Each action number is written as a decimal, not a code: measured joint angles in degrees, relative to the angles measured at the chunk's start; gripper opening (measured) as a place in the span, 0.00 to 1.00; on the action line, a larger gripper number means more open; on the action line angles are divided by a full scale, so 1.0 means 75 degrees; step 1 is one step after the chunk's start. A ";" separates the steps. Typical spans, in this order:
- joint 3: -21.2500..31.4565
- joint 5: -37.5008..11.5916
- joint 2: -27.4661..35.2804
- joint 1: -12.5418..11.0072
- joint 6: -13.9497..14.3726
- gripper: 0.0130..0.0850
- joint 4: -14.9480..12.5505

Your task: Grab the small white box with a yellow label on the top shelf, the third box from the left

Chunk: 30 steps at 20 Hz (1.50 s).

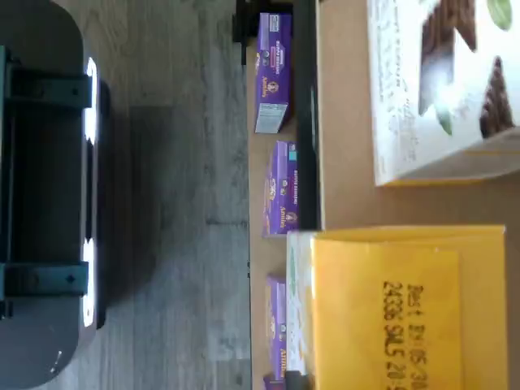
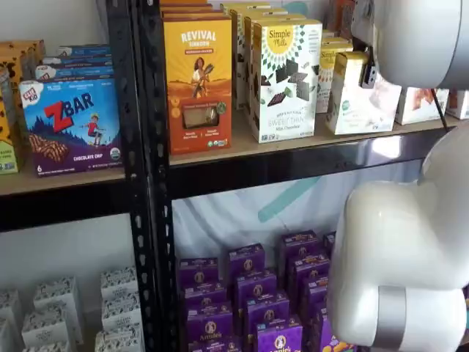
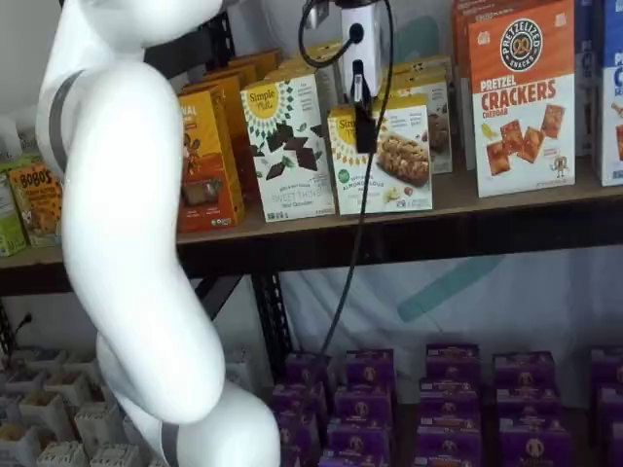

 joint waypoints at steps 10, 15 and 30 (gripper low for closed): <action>0.0929 0.0156 -0.1238 0.0134 0.0143 0.33 -0.0095; 0.1527 0.0143 -0.1846 0.0365 0.0343 0.33 -0.0218; 0.2766 0.0067 -0.2980 0.0925 0.0832 0.33 -0.0564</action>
